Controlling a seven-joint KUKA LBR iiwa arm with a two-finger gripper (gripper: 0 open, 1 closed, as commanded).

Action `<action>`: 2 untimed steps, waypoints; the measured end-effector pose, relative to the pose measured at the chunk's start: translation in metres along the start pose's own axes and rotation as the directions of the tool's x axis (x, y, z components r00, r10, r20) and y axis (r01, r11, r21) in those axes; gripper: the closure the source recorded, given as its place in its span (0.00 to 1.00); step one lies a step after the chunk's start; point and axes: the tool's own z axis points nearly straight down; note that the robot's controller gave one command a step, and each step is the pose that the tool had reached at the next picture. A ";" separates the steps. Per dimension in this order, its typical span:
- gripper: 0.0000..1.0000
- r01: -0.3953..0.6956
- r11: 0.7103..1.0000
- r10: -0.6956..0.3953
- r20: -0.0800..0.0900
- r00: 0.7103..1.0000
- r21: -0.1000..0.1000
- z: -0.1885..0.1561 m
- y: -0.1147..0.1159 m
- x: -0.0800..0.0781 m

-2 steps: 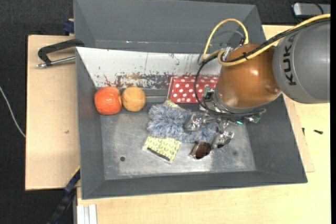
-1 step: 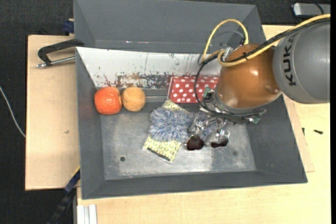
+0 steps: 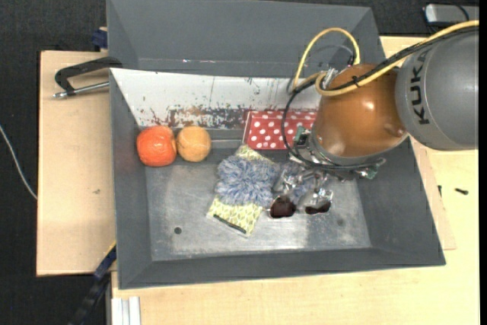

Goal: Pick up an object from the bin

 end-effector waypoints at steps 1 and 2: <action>1.00 0.067 0.998 -0.067 0.006 0.998 0.008 -0.001 0.005 0.002; 1.00 0.323 0.946 -0.323 0.001 0.946 -0.006 -0.001 0.020 0.018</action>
Offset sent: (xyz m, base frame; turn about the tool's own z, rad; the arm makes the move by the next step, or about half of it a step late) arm -0.0359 -0.0136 -0.0019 -0.3616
